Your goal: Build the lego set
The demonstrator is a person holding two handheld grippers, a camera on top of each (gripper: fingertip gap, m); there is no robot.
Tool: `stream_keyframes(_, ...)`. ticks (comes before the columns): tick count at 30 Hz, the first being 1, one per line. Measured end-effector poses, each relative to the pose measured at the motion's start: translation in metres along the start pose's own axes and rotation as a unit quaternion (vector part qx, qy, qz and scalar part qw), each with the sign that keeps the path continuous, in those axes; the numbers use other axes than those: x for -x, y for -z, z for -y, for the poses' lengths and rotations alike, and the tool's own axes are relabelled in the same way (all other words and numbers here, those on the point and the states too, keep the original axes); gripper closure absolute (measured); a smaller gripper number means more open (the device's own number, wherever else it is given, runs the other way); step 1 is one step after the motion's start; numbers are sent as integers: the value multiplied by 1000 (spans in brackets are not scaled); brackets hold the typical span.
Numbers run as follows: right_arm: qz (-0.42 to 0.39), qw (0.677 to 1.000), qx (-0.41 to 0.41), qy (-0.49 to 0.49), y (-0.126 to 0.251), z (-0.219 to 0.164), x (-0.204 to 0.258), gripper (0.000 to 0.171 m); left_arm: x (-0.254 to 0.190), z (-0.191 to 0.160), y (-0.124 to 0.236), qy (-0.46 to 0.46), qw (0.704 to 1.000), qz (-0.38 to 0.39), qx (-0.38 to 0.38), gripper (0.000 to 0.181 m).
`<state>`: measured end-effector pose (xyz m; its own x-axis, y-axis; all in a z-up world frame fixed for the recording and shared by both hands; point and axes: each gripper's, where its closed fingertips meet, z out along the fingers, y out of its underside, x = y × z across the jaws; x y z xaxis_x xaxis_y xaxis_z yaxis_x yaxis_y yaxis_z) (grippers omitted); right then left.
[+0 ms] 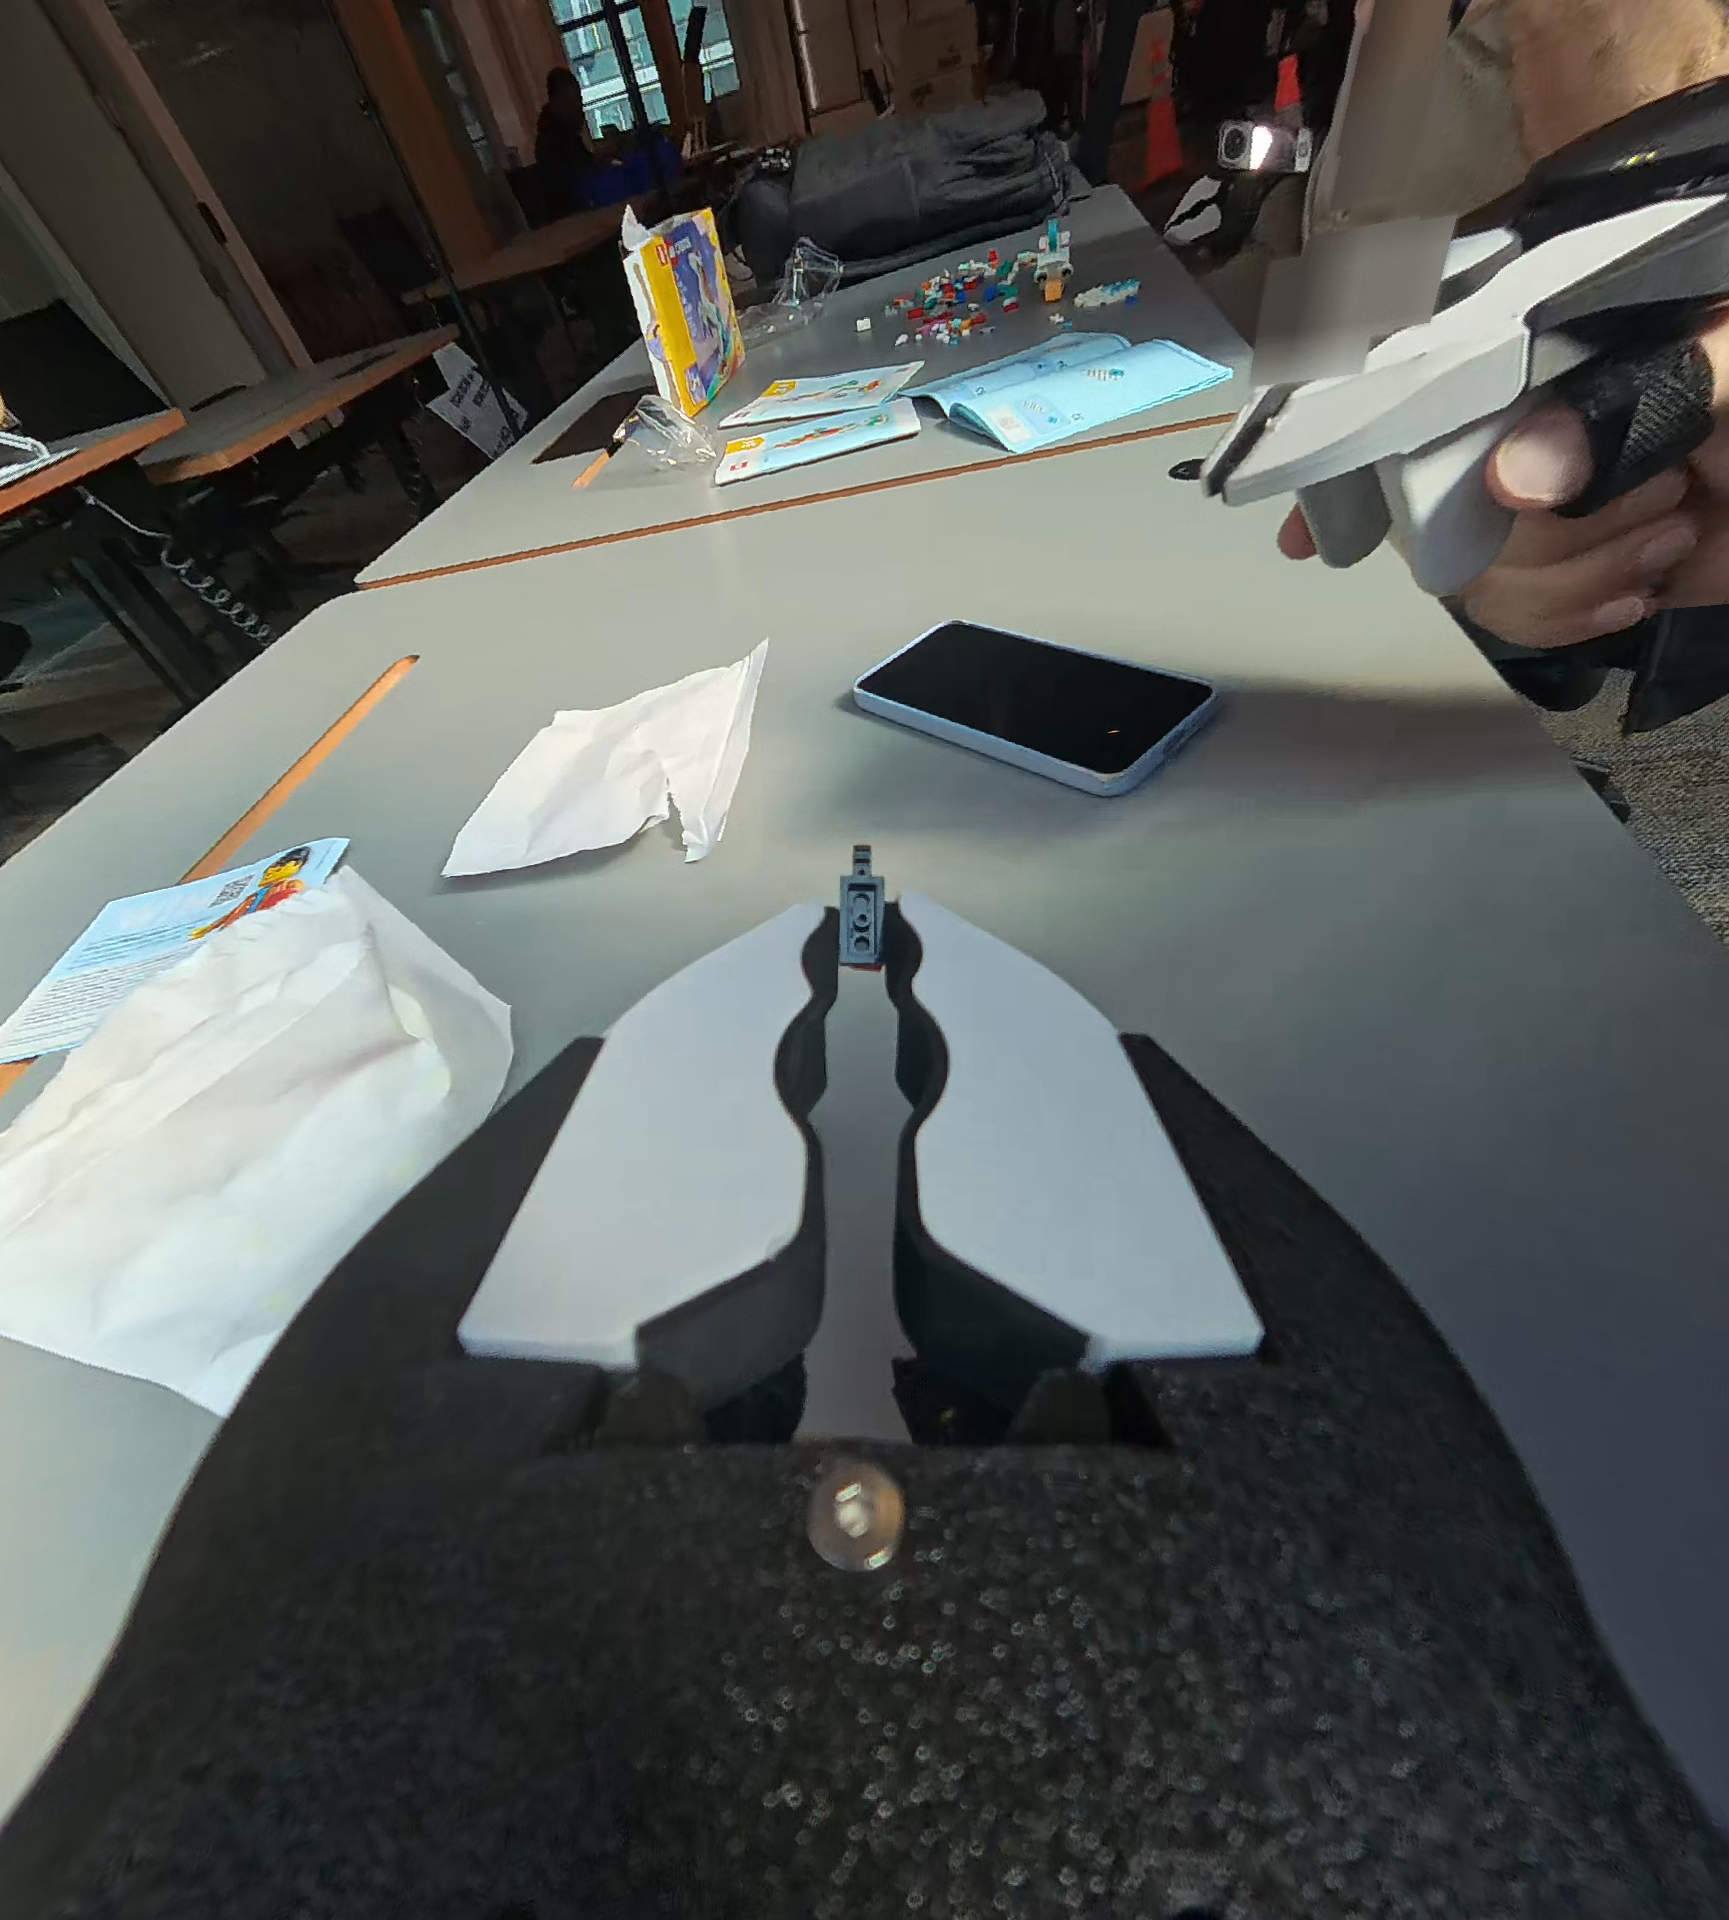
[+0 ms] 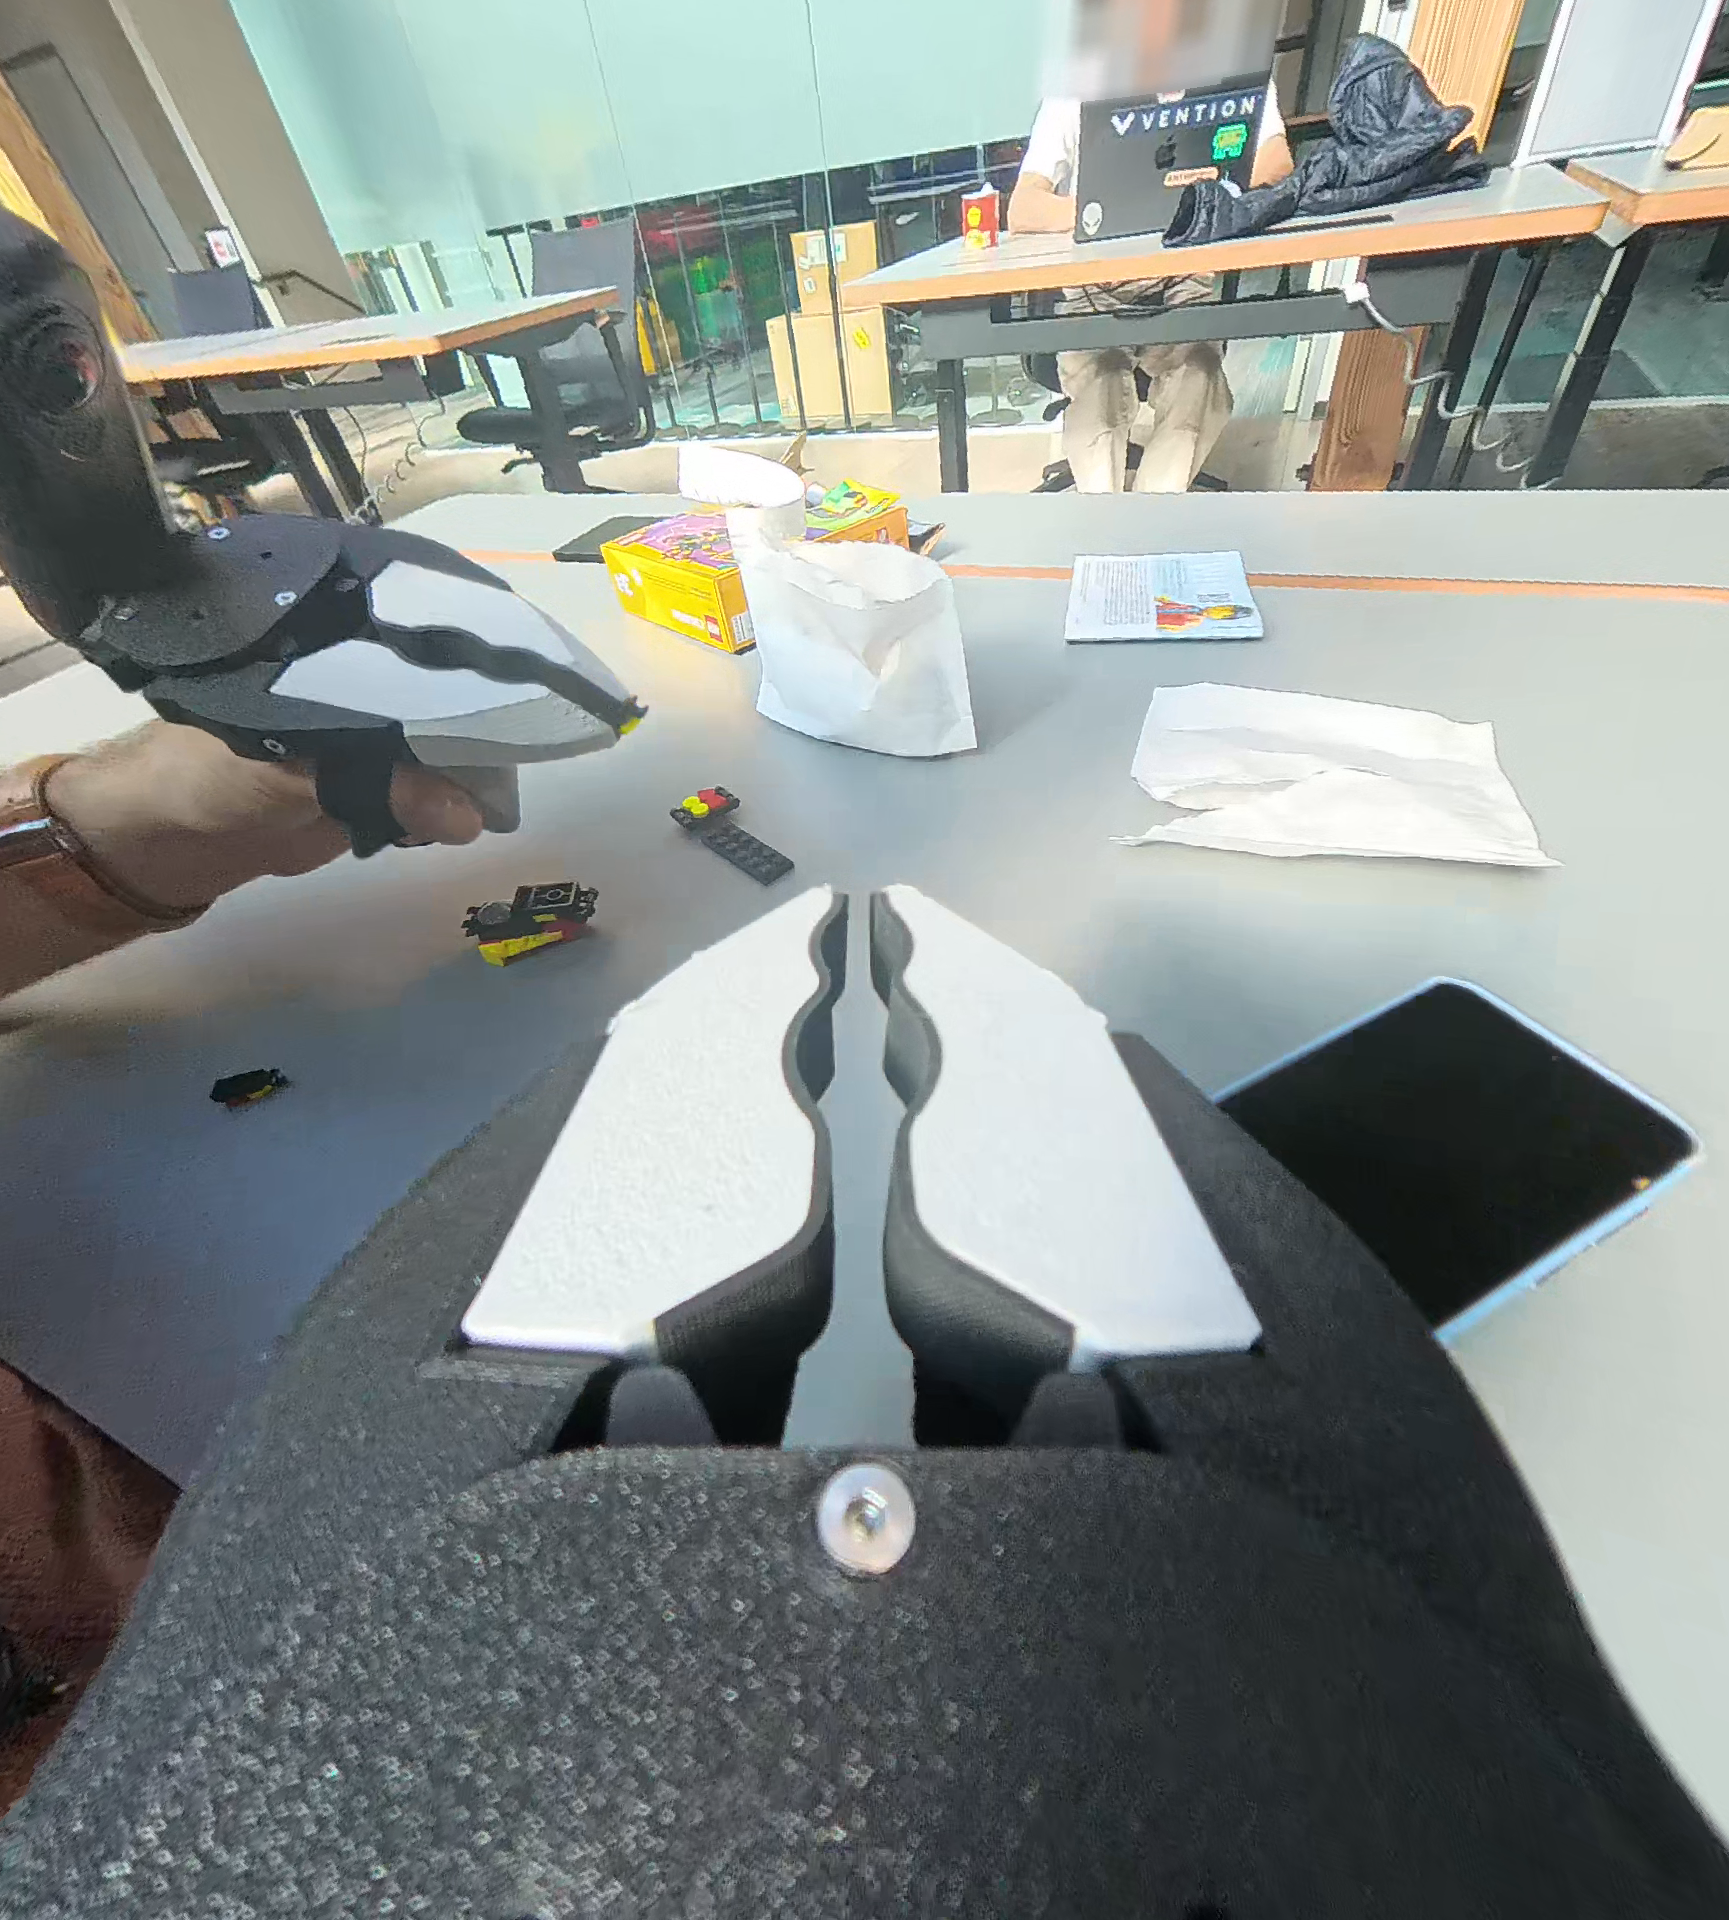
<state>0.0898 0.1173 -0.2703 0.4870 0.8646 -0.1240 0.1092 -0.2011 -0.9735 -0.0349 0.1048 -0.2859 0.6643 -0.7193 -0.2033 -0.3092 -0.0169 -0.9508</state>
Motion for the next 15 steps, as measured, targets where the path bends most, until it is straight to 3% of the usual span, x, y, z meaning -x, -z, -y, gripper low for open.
stream_keyframes(6,48,999,3,11,-30,4,29,161,-12,23,-12,10,998,-53,-34,174)
stream_keyframes(15,65,998,2,8,-50,6,47,148,-2,23,-9,23,997,-41,-62,174)
